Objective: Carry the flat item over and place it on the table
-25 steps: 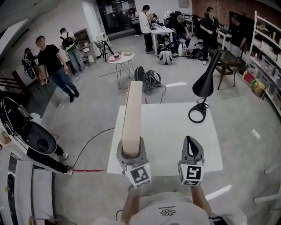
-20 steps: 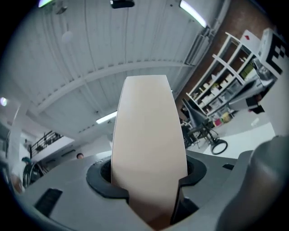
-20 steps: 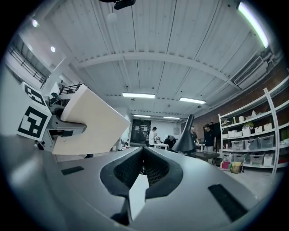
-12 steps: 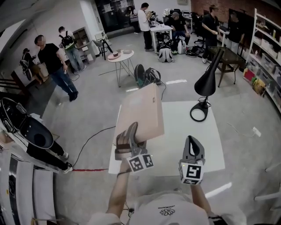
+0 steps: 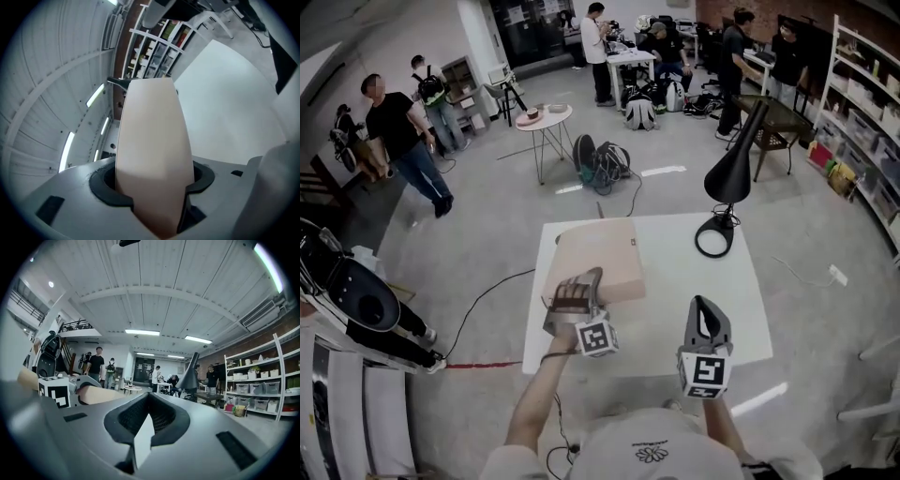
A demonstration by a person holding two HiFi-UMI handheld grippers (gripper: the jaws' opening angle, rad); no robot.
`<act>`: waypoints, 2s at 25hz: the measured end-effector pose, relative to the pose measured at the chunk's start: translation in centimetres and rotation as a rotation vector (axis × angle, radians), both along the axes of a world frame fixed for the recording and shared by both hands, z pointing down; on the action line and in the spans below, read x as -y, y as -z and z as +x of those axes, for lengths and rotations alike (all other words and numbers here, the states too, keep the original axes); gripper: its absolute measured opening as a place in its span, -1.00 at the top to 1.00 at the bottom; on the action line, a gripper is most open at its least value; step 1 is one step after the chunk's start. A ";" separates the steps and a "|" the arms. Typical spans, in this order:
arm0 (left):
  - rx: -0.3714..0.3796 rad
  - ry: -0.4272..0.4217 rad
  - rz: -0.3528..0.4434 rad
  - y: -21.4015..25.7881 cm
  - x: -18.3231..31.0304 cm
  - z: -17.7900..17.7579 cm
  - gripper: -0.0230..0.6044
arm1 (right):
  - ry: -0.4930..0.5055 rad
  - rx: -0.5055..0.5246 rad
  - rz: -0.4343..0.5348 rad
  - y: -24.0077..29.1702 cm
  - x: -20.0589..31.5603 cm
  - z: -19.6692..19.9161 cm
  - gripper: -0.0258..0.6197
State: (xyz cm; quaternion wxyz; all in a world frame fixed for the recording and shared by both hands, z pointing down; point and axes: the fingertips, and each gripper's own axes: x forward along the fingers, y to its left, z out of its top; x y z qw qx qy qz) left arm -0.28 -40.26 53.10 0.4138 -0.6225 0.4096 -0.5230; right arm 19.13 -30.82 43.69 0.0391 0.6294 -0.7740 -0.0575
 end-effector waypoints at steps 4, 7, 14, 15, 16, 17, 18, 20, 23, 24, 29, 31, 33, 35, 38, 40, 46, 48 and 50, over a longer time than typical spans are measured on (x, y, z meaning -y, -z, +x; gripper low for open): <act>0.046 -0.026 -0.073 -2.9 0.2 0.6 0.00 | -0.007 -0.006 0.001 0.1 -0.2 0.3 0.89; 0.060 -0.059 -0.106 -4.5 0.1 1.5 0.00 | -0.015 -0.009 -0.009 0.0 -0.2 0.6 0.89; 0.083 -0.057 -0.105 -5.3 0.4 2.2 -0.01 | -0.016 -0.008 -0.018 -0.1 -0.3 0.6 0.89; 0.084 -0.059 -0.106 -5.4 0.3 2.3 -0.02 | -0.015 -0.008 -0.020 -0.2 -0.3 0.5 0.89; 0.086 -0.062 -0.109 -5.5 0.2 2.2 -0.03 | -0.014 -0.009 -0.022 -0.3 -0.4 0.4 0.89; 0.089 -0.063 -0.114 -5.8 0.0 2.2 -0.03 | -0.013 -0.011 -0.023 -0.3 -0.4 0.4 0.89; 0.093 -0.065 -0.119 -6.0 -0.1 2.2 -0.04 | -0.014 -0.014 -0.026 -0.4 -0.4 0.5 0.89; 0.097 -0.068 -0.137 -6.3 -0.4 2.1 -0.05 | -0.019 -0.015 -0.032 -0.5 -0.4 0.6 0.89; 0.082 -0.072 -0.202 -7.0 -1.0 2.2 -0.09 | -0.025 -0.016 -0.034 -0.6 -0.3 0.9 0.89; 0.071 -0.077 -0.238 -7.4 -1.4 2.3 -0.11 | -0.028 -0.025 -0.030 -0.7 -0.3 0.9 0.89; 0.046 -0.098 -0.378 -9.8 -3.4 3.1 -0.23 | -0.037 -0.071 -0.020 -1.0 -0.3 1.4 0.89; 0.047 -0.104 -0.395 -10.7 -4.1 3.1 -0.25 | -0.035 -0.067 -0.024 -1.3 -0.5 1.4 0.89; 0.049 -0.109 -0.409 -11.6 -4.7 3.0 -0.27 | -0.031 -0.069 -0.033 -1.9 -0.7 1.2 0.89; 0.049 -0.115 -0.441 -12.3 -5.3 3.0 -0.28 | -0.023 -0.073 -0.046 -2.4 -0.8 1.0 0.89; 0.041 -0.129 -0.517 -13.1 -6.4 3.1 -0.30 | -0.009 -0.094 -0.052 -2.2 -1.0 0.5 0.89; 0.045 -0.132 -0.549 -13.7 -7.1 3.2 -0.32 | -0.002 -0.107 -0.048 -1.9 -1.1 0.3 0.89; 0.032 -0.134 -0.621 -15.5 -8.3 3.2 -0.24 | 0.006 -0.107 -0.052 -1.7 -0.8 0.2 0.89; 0.021 -0.129 -0.624 -15.5 -8.2 3.2 -0.19 | 0.003 -0.100 -0.055 -1.6 -0.8 0.3 0.89; 0.028 -0.132 -0.627 -15.3 -8.2 3.2 -0.19 | 0.000 -0.098 -0.054 -1.6 -0.8 0.4 0.89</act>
